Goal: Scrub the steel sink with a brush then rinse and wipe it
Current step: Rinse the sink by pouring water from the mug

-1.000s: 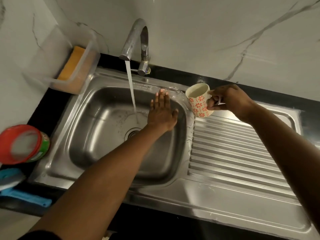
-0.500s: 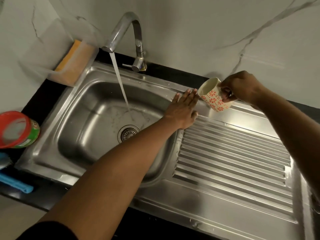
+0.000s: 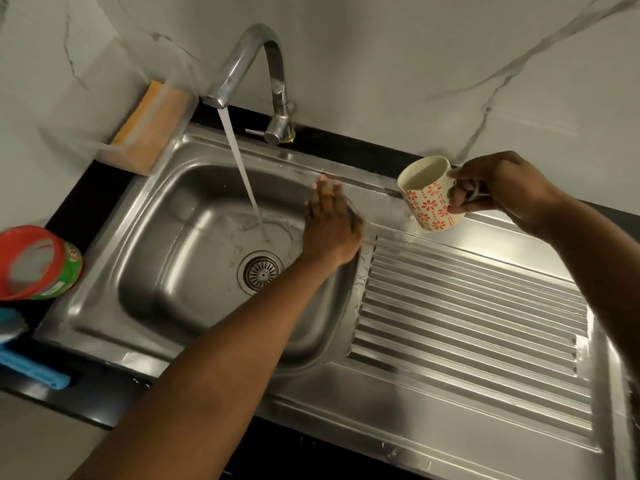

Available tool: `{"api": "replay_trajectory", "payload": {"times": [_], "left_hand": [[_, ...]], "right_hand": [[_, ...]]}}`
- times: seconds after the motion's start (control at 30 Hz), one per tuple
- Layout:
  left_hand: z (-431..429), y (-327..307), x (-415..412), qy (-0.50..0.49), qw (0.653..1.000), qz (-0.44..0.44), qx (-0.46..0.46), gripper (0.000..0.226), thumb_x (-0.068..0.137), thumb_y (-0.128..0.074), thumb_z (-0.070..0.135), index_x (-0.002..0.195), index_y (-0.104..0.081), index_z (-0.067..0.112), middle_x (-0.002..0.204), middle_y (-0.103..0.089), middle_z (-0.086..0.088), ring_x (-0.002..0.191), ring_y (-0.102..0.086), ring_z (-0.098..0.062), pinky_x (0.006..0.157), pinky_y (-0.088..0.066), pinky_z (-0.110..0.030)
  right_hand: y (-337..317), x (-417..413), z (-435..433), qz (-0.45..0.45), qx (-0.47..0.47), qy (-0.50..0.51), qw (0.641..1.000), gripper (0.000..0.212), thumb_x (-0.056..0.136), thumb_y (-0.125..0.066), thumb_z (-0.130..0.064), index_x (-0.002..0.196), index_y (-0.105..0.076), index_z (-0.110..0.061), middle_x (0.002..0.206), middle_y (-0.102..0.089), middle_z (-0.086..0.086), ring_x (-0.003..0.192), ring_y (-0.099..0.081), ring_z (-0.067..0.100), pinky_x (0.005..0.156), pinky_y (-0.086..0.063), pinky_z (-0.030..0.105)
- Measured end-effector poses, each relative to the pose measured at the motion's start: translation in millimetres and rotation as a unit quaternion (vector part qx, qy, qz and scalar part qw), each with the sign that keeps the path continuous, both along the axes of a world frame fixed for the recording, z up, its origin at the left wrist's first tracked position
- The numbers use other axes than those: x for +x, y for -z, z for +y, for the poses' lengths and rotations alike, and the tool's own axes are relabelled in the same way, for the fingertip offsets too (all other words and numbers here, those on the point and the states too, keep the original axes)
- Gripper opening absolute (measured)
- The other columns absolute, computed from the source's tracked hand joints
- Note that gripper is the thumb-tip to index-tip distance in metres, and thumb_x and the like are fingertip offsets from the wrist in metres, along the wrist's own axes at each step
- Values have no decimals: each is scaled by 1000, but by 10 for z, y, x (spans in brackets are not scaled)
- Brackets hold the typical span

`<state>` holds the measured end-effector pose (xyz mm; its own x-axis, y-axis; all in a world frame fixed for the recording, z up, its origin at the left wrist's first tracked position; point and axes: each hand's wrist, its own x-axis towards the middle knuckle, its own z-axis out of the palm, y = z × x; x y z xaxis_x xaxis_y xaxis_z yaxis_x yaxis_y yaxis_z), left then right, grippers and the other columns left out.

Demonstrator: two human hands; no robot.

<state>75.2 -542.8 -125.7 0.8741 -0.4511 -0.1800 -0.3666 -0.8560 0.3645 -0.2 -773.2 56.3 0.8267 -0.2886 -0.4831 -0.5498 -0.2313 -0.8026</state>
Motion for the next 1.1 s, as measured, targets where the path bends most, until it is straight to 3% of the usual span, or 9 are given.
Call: {"api": "replay_trajectory", "payload": {"times": [0.2, 0.37, 0.57, 0.67, 0.77, 0.87, 0.97, 1.03, 1.1], "left_hand": [[-45, 72, 2, 196, 980, -29, 0, 72, 109, -18, 53, 167, 1, 14, 176, 8, -10, 161, 14, -31, 129, -6, -60], [322, 131, 177, 3, 998, -21, -53, 84, 107, -29, 54, 166, 8, 7, 174, 12, -17, 161, 10, -35, 131, -1, -50], [569, 158, 464, -44, 996, -33, -72, 88, 106, -40, 51, 165, 2, 0, 173, 4, -26, 161, 4, -40, 132, -6, -50], [637, 157, 447, 45, 994, -19, -100, 82, 108, -41, 45, 166, -1, 3, 173, 3, -24, 161, 6, -38, 132, -7, -53], [872, 131, 251, 153, 984, -10, -94, 67, 109, -34, 38, 167, -15, 10, 175, -10, -14, 163, -1, -30, 130, -17, -53], [1368, -19, 82, 83, 990, 3, -112, 59, 109, -41, 29, 164, -27, 13, 171, -28, -11, 159, -22, -27, 129, -26, -45], [1943, -88, 166, 5, 993, -35, -116, 48, 101, -47, 21, 149, -48, 16, 145, -53, -10, 131, -54, -25, 108, -50, -39], [2205, -91, 350, -27, 989, -76, -126, 41, 93, -51, 14, 133, -57, 13, 132, -56, -11, 115, -57, -26, 93, -56, -43], [2328, -72, 613, -39, 986, -118, -115, 46, 89, -54, 9, 135, -57, 9, 137, -54, -14, 119, -56, -30, 96, -55, -49]], "right_hand": [[68, 287, 431, 20, -36, -2, 999, 22, 103, -61, -20, 96, -72, -2, 85, -72, 16, 88, -74, 26, 86, -64, 43], [139, 710, 1055, 4, -79, -31, 996, 17, 102, -62, -21, 100, -73, -9, 91, -75, 8, 87, -76, 21, 83, -64, 39], [251, 858, 1417, -5, -14, 7, 1000, 19, 102, -62, -19, 101, -74, -4, 96, -77, 11, 95, -76, 29, 88, -63, 44], [255, 747, 1450, -8, 7, 13, 1000, 16, 103, -61, -18, 92, -71, -11, 96, -73, 9, 95, -74, 26, 86, -64, 40], [247, 600, 1407, 8, 24, 24, 999, 18, 103, -59, -17, 103, -71, -4, 104, -70, 23, 93, -72, 25, 76, -64, 31], [256, 558, 1382, 35, 9, 31, 999, 23, 103, -59, -16, 114, -68, 3, 109, -68, 27, 94, -73, 27, 68, -64, 29], [248, 643, 1457, 55, -23, 20, 998, 20, 103, -60, -17, 106, -71, 0, 103, -73, 19, 97, -74, 32, 72, -66, 35], [258, 756, 1581, 50, -55, -5, 997, 20, 104, -60, -19, 101, -72, -3, 95, -74, 18, 95, -76, 32, 79, -65, 40], [271, 909, 1736, 33, -89, -26, 995, 22, 104, -59, -18, 97, -73, -2, 89, -74, 16, 90, -77, 30, 84, -64, 44]]}}
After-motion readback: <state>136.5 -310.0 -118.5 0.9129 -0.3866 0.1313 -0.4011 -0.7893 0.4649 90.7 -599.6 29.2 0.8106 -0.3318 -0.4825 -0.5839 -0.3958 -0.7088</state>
